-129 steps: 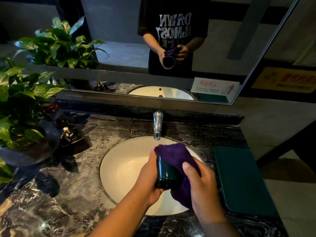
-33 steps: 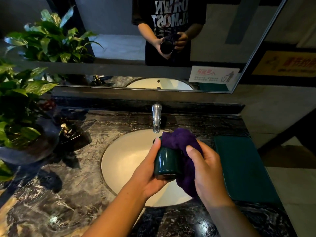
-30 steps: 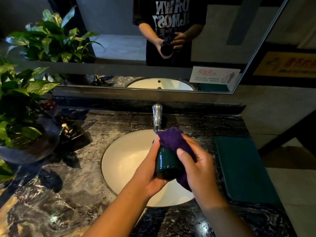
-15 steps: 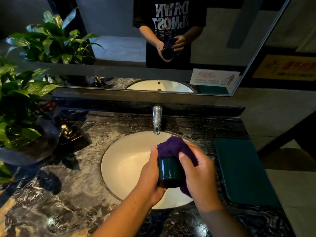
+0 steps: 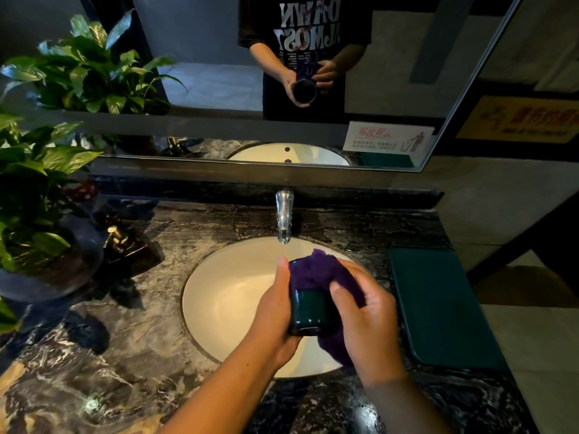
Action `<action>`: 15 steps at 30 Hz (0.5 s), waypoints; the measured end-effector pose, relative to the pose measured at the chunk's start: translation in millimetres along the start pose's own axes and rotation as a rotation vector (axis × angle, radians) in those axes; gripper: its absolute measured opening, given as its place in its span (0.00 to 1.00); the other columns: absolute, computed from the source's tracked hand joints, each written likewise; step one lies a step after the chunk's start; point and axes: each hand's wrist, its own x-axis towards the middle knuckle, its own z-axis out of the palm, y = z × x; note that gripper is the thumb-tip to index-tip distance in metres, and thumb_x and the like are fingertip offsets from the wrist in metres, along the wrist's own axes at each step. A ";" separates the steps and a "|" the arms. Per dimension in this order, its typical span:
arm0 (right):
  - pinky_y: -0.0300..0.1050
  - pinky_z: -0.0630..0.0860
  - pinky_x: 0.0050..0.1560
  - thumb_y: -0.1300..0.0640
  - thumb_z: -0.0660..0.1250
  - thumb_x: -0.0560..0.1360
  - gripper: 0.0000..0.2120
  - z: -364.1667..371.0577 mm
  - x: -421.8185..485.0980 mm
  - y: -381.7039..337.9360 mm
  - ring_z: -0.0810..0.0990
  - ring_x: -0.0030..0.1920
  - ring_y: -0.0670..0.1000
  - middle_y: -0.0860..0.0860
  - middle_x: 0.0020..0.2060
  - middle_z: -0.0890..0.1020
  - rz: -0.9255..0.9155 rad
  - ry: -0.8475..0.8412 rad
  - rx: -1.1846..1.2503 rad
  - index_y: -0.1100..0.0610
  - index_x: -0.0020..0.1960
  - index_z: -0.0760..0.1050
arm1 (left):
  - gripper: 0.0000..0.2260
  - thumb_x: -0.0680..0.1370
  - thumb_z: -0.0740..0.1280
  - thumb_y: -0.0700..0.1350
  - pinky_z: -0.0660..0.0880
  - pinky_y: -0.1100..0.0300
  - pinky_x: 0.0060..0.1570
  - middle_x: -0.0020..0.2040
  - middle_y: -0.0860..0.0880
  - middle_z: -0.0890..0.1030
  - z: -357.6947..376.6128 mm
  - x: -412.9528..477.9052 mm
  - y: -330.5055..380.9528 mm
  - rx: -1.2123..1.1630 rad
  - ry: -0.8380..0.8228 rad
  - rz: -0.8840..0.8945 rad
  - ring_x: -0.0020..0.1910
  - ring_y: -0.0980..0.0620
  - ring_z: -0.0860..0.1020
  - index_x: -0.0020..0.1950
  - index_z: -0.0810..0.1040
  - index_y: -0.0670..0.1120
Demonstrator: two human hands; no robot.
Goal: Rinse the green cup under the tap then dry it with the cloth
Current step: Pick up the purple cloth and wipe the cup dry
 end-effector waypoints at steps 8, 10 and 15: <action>0.40 0.75 0.66 0.56 0.62 0.72 0.17 5.5 -6.1 4.1 0.79 0.62 0.47 0.38 0.54 0.81 -0.259 -0.184 -0.282 0.52 0.56 0.84 | 0.26 0.77 0.61 0.64 0.79 0.53 0.44 0.40 0.42 0.84 -9.0 7.0 0.8 -0.014 -0.038 0.022 0.40 0.47 0.83 0.49 0.82 0.41; 0.39 0.75 0.64 0.57 0.62 0.71 0.16 6.3 -7.0 2.7 0.80 0.60 0.48 0.38 0.53 0.81 -0.282 -0.160 -0.264 0.52 0.55 0.83 | 0.26 0.78 0.60 0.63 0.78 0.54 0.42 0.38 0.43 0.84 -9.4 8.5 -0.6 -0.021 -0.044 0.018 0.38 0.48 0.83 0.47 0.82 0.41; 0.36 0.74 0.64 0.57 0.62 0.72 0.15 8.7 -4.9 3.8 0.80 0.62 0.48 0.42 0.54 0.83 -0.234 -0.096 -0.133 0.53 0.55 0.83 | 0.27 0.79 0.59 0.63 0.80 0.53 0.43 0.42 0.42 0.86 -6.6 9.6 5.4 -0.037 -0.060 0.022 0.39 0.47 0.85 0.51 0.83 0.41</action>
